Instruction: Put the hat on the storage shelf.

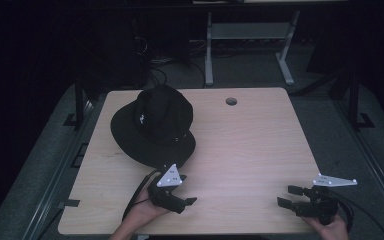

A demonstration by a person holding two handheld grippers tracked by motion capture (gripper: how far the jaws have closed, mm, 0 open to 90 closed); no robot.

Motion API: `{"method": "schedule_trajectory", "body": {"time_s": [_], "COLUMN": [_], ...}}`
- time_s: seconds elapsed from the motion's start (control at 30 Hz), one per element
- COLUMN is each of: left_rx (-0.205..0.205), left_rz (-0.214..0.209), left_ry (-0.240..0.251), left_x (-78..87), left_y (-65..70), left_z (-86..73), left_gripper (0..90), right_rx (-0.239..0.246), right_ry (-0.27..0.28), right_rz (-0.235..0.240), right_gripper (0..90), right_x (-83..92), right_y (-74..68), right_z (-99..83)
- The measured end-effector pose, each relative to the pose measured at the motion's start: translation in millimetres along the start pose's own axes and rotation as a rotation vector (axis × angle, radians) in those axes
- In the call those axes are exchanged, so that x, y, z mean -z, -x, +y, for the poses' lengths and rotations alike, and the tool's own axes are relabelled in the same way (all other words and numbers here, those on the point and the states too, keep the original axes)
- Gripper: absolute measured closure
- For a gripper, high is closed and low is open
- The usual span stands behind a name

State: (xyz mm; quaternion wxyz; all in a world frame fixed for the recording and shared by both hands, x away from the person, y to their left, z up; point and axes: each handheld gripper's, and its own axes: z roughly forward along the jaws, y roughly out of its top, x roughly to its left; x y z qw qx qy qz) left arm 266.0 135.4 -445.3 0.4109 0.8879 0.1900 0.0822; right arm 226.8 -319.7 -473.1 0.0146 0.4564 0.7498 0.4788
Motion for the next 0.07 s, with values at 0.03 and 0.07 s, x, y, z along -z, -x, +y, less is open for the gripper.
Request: {"method": "schedule_trajectory", "body": {"time_s": [0.03,0.07], "left_rx": [0.000,0.004], "left_rz": [0.000,-0.001], "left_ry": [-0.003,-0.004], "left_x": [-0.3,-0.9], "left_y": [0.0,0.3], "left_z": [0.2,0.4], "left_gripper": [20.4,20.4], "right_rx": [-0.001,0.001], "right_ry": [0.001,0.000], "right_rz": [0.002,0.005], "right_gripper": [17.9,17.9], "right_x": [0.4,1.0], "right_y": [-0.7,-1.2], "right_z": [-0.8,-1.4]}}
